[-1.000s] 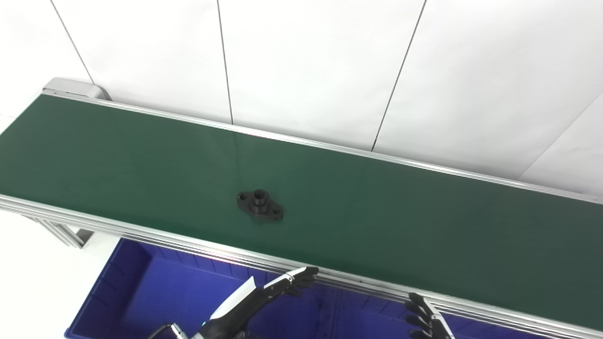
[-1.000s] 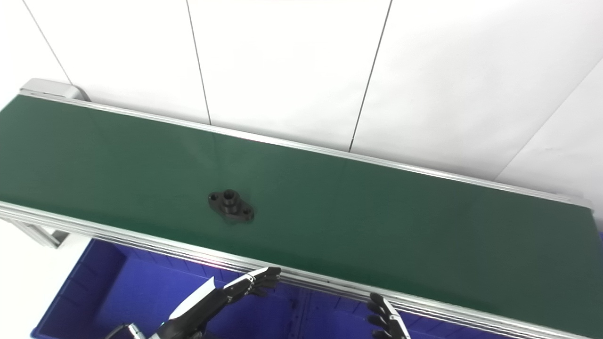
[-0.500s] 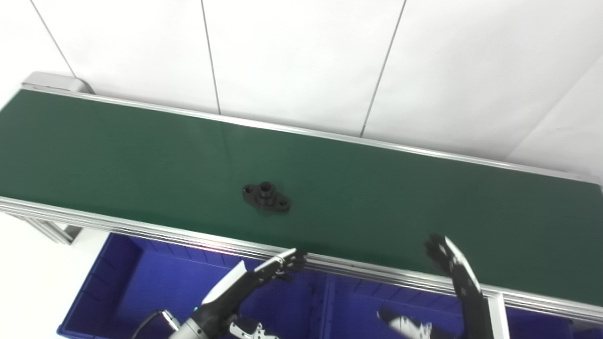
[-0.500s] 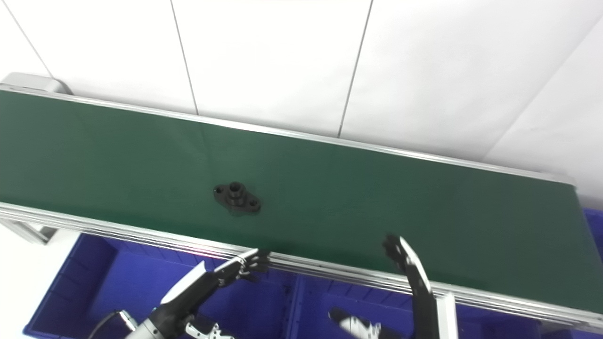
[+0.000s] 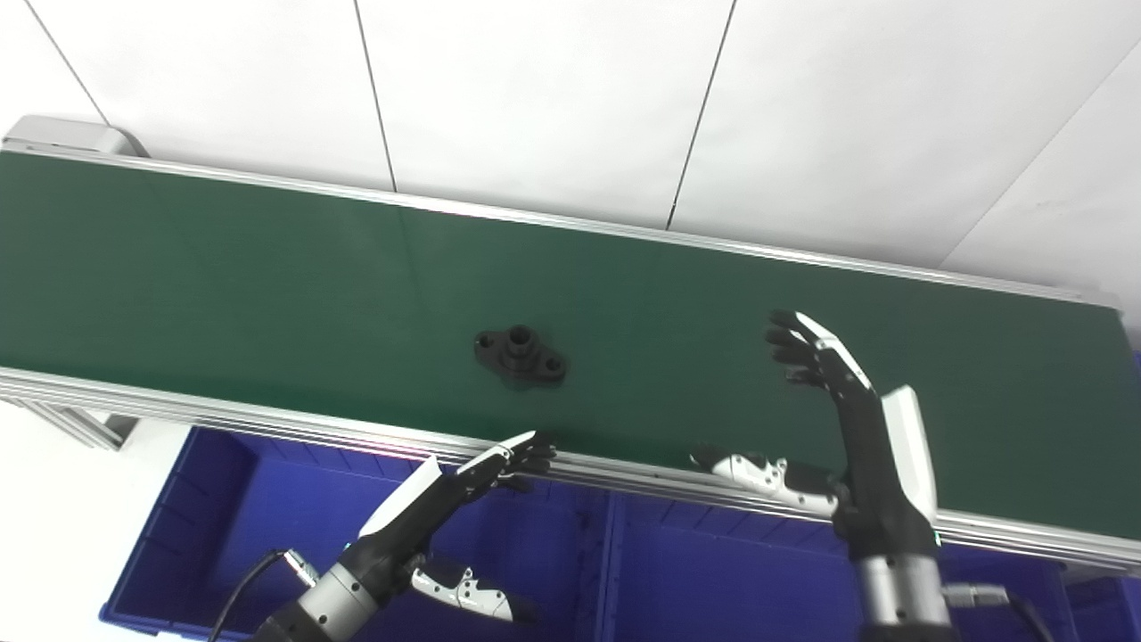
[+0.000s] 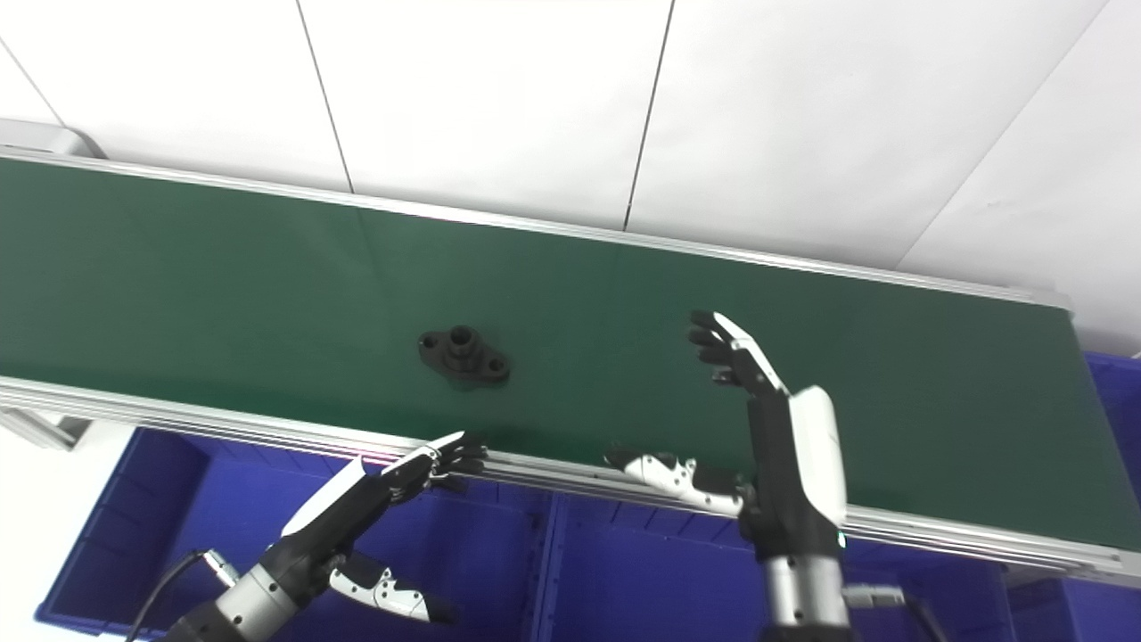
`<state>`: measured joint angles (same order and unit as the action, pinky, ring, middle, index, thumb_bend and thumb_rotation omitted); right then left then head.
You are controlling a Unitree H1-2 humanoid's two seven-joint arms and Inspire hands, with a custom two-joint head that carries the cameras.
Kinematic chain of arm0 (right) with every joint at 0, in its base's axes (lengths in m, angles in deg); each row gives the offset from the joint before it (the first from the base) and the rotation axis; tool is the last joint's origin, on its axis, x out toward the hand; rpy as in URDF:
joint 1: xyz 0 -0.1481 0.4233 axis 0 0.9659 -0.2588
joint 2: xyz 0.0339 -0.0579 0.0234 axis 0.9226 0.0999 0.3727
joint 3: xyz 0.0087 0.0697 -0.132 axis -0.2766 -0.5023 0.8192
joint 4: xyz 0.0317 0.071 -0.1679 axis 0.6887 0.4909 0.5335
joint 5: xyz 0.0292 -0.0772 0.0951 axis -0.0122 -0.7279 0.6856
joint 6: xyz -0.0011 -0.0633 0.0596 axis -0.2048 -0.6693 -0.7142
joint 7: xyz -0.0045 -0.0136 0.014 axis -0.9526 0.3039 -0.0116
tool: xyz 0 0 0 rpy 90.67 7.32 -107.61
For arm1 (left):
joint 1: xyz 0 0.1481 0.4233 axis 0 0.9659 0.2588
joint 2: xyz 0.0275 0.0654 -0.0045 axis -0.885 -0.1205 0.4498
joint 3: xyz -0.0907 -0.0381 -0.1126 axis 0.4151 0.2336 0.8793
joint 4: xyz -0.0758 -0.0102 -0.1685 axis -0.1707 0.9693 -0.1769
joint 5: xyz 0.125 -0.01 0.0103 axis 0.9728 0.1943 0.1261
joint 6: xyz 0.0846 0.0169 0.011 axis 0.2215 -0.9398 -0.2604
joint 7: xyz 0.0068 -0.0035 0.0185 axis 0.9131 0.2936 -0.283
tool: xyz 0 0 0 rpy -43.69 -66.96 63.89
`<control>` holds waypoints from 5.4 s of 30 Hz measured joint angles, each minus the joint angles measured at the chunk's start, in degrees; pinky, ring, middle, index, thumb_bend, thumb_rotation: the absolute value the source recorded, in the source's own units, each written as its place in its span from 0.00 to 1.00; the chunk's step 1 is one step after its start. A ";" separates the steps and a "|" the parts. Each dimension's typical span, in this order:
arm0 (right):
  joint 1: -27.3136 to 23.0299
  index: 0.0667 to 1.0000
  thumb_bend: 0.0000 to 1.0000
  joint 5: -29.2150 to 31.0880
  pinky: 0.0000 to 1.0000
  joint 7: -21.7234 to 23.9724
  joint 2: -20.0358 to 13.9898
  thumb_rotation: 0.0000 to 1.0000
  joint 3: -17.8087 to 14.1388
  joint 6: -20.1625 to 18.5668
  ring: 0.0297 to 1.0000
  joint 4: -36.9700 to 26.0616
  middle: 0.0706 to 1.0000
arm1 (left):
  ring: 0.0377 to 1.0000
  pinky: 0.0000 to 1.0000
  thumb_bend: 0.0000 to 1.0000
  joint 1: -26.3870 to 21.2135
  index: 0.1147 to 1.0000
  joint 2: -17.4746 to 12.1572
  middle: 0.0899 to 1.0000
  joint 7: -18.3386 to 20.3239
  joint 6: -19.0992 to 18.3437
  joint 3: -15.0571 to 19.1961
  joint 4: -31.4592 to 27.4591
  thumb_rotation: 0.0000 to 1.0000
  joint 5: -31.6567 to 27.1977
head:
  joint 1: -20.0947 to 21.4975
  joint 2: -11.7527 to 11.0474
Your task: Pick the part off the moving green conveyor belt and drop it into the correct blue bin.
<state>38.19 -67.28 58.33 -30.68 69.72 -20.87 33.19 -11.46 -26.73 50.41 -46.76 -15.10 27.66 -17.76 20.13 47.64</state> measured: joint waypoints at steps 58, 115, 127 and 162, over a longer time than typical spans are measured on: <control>-23.67 0.73 0.76 -20.14 0.72 9.13 -10.95 0.15 16.58 -8.09 0.71 30.06 0.72 | 0.84 0.77 0.71 0.01 0.89 -0.24 0.88 2.26 1.54 0.33 0.26 0.17 -2.46 | 2.64 1.05; 0.45 0.45 0.52 -22.24 0.17 4.90 -11.58 0.00 11.83 -5.91 0.43 3.57 0.44 | 0.85 0.79 0.72 0.02 0.89 0.33 0.89 2.19 -0.53 0.20 -2.35 0.18 -2.40 | 1.59 4.30; 9.30 0.45 0.53 -24.00 0.20 11.82 -13.02 0.00 15.41 -5.89 0.20 3.23 0.43 | 0.86 0.80 0.72 0.39 0.89 1.40 0.89 1.94 -3.10 0.25 -4.54 0.18 -2.53 | 0.53 6.77; 10.27 0.78 0.61 -45.15 0.34 26.71 -5.58 0.29 14.08 -7.94 0.41 5.73 0.48 | 0.87 0.82 0.73 1.10 0.89 1.45 0.90 2.11 -4.26 0.53 -4.86 0.19 -4.31 | -0.26 7.12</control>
<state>48.46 -112.44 85.04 -36.26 83.80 -28.81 38.92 -10.37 -25.28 52.52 -51.02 -14.58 22.80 -22.06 19.87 54.76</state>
